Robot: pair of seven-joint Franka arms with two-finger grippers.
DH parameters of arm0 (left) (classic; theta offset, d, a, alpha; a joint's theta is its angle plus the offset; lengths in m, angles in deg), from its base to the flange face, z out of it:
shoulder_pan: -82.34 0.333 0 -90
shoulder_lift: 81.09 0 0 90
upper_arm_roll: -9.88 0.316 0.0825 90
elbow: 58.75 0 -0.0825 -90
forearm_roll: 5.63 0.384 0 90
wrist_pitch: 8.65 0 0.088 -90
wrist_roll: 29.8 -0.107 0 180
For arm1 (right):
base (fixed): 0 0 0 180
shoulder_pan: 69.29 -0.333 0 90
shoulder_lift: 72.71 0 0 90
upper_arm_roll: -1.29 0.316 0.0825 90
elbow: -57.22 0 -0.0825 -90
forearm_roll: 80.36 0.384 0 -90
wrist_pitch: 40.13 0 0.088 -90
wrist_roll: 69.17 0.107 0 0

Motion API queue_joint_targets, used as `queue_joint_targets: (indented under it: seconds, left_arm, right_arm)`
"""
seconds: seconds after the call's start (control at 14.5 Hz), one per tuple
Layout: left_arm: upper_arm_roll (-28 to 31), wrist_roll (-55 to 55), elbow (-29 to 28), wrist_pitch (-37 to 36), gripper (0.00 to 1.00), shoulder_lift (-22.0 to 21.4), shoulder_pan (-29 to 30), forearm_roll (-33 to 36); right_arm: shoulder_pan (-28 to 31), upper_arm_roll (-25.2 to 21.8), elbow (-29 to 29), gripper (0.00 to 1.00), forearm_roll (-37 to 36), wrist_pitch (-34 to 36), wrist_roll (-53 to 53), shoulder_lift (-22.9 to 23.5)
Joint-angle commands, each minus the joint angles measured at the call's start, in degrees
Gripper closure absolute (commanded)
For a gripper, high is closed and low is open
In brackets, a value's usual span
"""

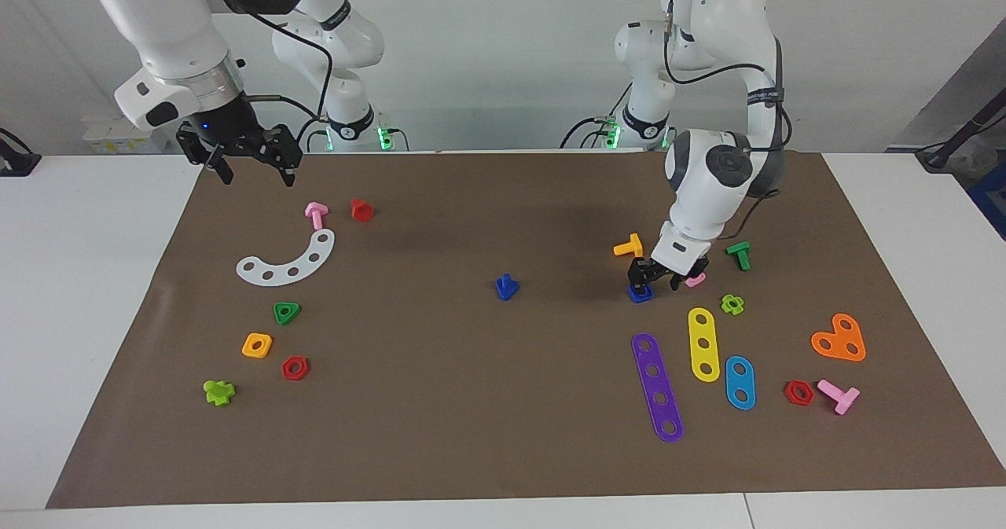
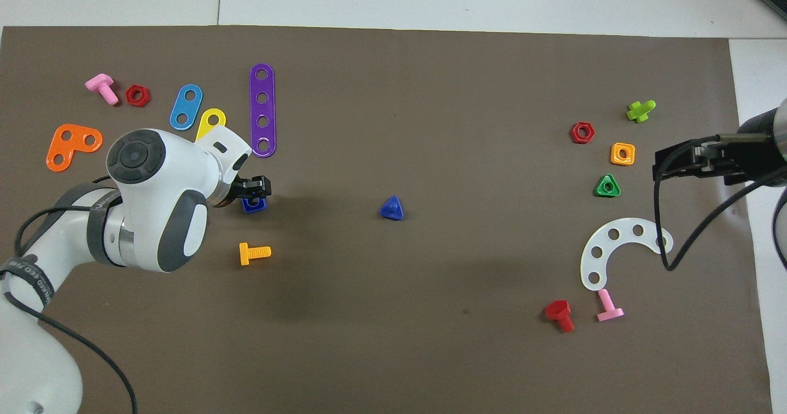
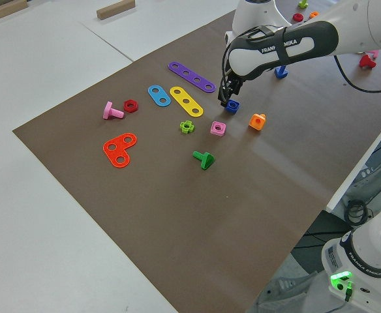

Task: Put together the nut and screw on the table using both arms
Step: 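Grasp the blue square nut with the left gripper, then carry the square nut with the left gripper onto the triangular nut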

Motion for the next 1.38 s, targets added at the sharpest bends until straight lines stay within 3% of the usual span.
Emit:
queue_joint_targets:
  seconds: [0.0,0.48,0.69,0.96,1.31]
  left_arm:
    - [0.8,0.6,-0.8,1.4,0.29,0.6,-1.1,-0.4]
    - [0.9,3.6,-1.8,3.5,0.38,1.2,-1.7,-0.3]
    - [0.9,3.7,-2.4,3.5,0.56,1.2,-1.8,-0.3]
    - [1.0,3.9,-1.6,3.1,1.0,1.2,-1.7,-0.3]
    - [1.0,13.2,6.9,-0.5,1.0,3.7,-5.8,-0.3]
  right_arm:
    - [0.7,0.3,-1.5,0.0,1.1,-0.3,-1.6,-1.3]
    - [0.7,0.3,-1.5,0.0,1.1,-0.3,-1.6,-1.3]
    - [0.7,0.3,-1.5,0.0,1.1,-0.3,-1.6,-1.3]
    - [0.7,0.3,-1.5,0.0,1.1,-0.3,-1.6,-1.3]
    - [0.7,0.3,-1.5,0.0,1.2,-0.3,-1.6,-1.3]
